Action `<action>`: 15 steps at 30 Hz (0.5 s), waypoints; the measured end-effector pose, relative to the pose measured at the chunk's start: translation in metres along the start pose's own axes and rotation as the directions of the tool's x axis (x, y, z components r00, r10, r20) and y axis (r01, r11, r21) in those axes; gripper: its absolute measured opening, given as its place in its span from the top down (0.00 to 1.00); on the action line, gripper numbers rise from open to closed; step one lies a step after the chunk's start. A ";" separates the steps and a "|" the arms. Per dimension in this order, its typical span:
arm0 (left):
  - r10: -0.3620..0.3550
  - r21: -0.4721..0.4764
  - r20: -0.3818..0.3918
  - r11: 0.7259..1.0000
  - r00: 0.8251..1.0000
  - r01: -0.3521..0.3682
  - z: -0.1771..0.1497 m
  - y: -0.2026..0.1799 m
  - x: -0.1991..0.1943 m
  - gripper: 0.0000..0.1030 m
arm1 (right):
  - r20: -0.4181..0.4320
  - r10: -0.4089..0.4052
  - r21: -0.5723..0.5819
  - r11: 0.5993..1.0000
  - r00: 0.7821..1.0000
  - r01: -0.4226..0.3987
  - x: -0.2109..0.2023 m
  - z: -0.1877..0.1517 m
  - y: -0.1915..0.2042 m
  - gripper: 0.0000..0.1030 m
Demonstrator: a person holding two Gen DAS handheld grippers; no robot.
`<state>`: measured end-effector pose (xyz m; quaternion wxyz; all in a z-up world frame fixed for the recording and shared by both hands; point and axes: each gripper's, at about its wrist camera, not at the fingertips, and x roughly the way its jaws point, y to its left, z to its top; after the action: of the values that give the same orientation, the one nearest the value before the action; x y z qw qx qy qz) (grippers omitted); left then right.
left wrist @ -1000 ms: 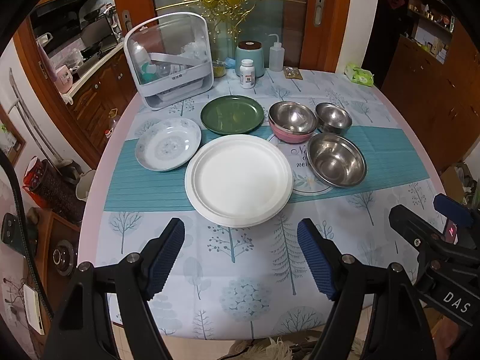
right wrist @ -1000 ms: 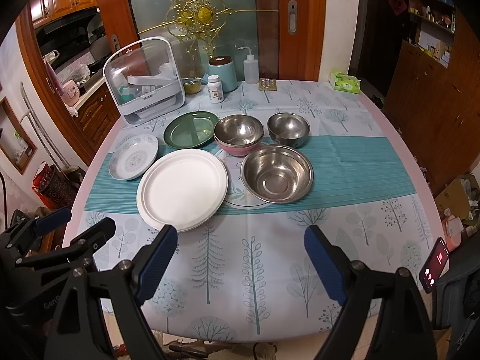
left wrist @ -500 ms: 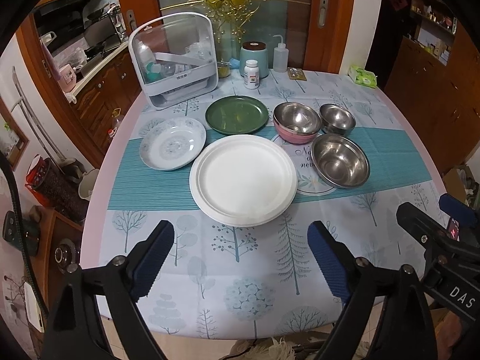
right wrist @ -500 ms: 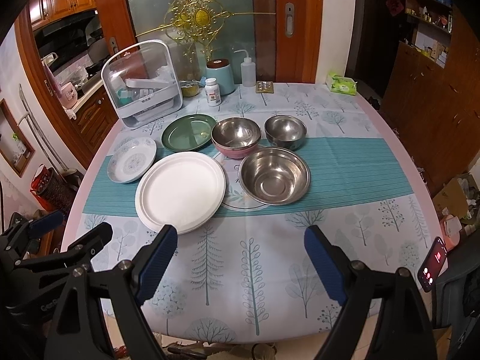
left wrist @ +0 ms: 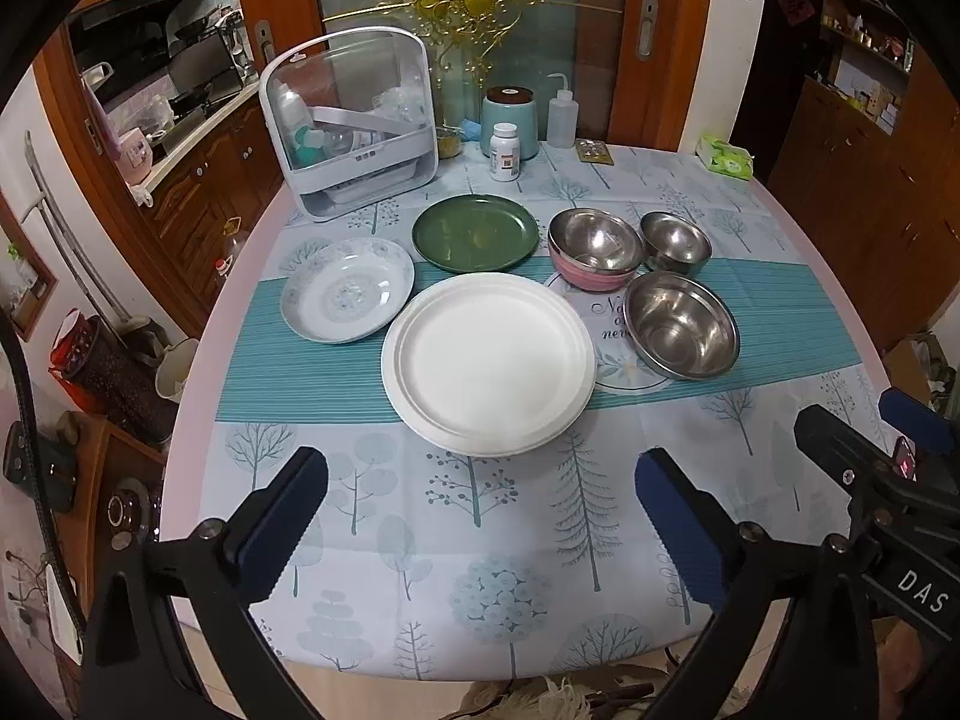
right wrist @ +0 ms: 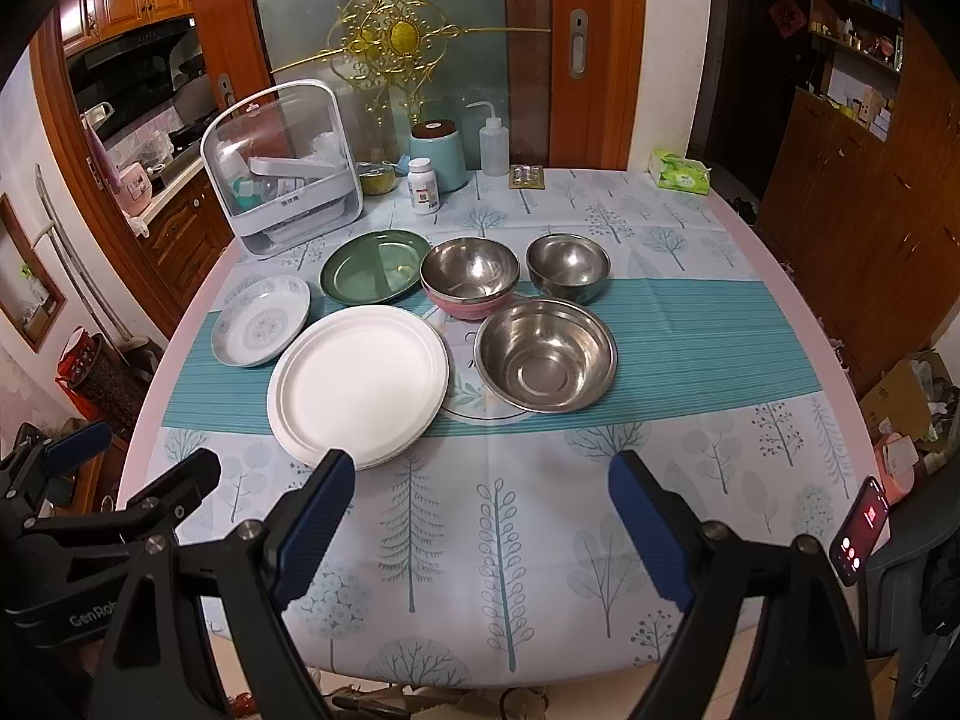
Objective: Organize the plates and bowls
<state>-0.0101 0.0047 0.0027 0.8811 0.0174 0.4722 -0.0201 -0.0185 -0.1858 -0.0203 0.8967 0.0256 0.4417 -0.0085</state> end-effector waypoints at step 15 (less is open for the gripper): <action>-0.016 -0.037 0.043 0.999 0.999 0.018 0.010 0.025 -0.007 0.01 | 0.046 -0.045 0.037 0.998 0.998 0.043 -0.007 0.007 0.009 0.15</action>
<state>-0.0041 0.0292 0.0143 0.8910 -0.0035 0.4536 -0.0191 -0.0169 -0.1772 -0.0097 0.9059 0.0319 0.4206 -0.0370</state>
